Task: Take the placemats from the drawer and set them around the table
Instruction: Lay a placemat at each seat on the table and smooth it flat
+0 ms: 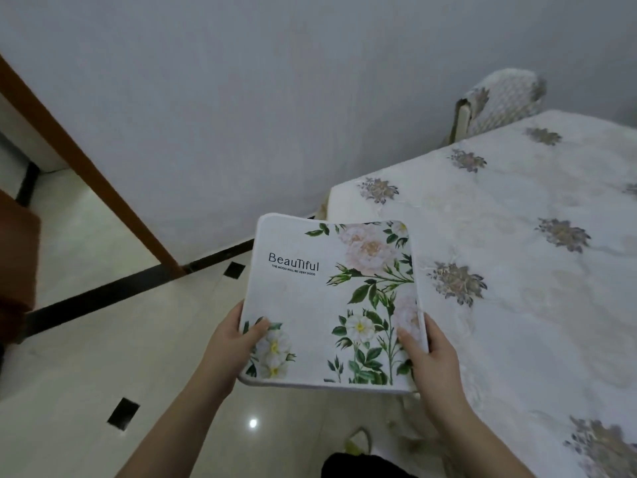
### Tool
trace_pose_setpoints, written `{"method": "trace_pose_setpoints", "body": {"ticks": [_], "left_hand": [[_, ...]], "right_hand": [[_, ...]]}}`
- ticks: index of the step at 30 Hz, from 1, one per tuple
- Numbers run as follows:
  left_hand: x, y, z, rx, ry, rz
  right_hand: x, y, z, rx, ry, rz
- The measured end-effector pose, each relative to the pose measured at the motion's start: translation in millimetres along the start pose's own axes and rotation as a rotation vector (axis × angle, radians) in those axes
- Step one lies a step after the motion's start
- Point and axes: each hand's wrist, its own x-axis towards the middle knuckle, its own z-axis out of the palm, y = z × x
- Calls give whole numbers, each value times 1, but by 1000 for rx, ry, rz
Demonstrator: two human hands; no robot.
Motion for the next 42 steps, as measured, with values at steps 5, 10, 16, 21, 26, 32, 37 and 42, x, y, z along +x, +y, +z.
{"method": "trace_pose_setpoints", "body": {"ticks": [5,10,16,21,26,32,37,42], "left_hand": [[59,27,40,43,-123,33],[105,37,72,81,-259,17],[165,48,104,144,-436,16],[228,59,139,193,-627,51],[288,71,164,247,-821,83],[330,86,188,359,-940,153],[324,77,211,407,-1012,203],[307,63,221,441,-1032,215]], "right_hand": [[41,-8,-20,17,118,30],[56,-6,-32,11,252,60],[62,4,-28,1,427,124],[78,7,-12,32,627,158],[92,2,24,45,791,171],[94,-7,59,66,965,185],[79,-1,60,56,1062,207],[64,17,52,166,1100,218]]}}
